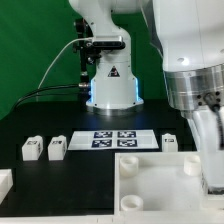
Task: Assemble one leg
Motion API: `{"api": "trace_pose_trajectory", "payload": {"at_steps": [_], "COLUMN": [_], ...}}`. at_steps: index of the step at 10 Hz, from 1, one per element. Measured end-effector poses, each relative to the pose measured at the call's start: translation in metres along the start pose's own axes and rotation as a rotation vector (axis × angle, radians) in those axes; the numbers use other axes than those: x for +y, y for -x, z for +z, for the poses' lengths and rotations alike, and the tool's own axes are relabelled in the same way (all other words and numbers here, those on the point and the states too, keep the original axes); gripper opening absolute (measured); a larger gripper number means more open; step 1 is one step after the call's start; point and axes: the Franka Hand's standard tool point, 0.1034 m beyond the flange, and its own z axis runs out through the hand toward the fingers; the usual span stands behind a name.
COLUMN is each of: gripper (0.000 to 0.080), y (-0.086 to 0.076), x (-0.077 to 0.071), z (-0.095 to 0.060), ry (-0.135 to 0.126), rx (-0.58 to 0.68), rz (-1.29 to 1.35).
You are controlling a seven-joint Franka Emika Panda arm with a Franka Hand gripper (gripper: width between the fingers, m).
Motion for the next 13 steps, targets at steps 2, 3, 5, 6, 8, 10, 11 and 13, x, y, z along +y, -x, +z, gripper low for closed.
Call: {"api": "trace_pose_trajectory", "payload": {"at_steps": [2,3,5,6,8,10,11,13], "gripper": [0.0291,0.0334,0.0533,0.0618,0.0643,0.0648,0.0648,0.0648], "y": [0.0,-0.001,0.0,0.0,0.007,0.019,0.023,0.025], "x": [0.0,0.001,0.001,0.001,0.004,0.0,-0.003,-0.003], "z": [0.0,0.0,0.001,0.001,-0.001,-0.023,-0.033,-0.035], "ry": [-0.003,-0.002,-0.001,-0.001,-0.002,-0.03,-0.042,-0.044], "rx": [0.01,0.011,0.011,0.011,0.008,-0.012,-0.02,-0.022], "rz": [0.133,0.187,0.15,0.149,0.138,0.124,0.12,0.114]}}
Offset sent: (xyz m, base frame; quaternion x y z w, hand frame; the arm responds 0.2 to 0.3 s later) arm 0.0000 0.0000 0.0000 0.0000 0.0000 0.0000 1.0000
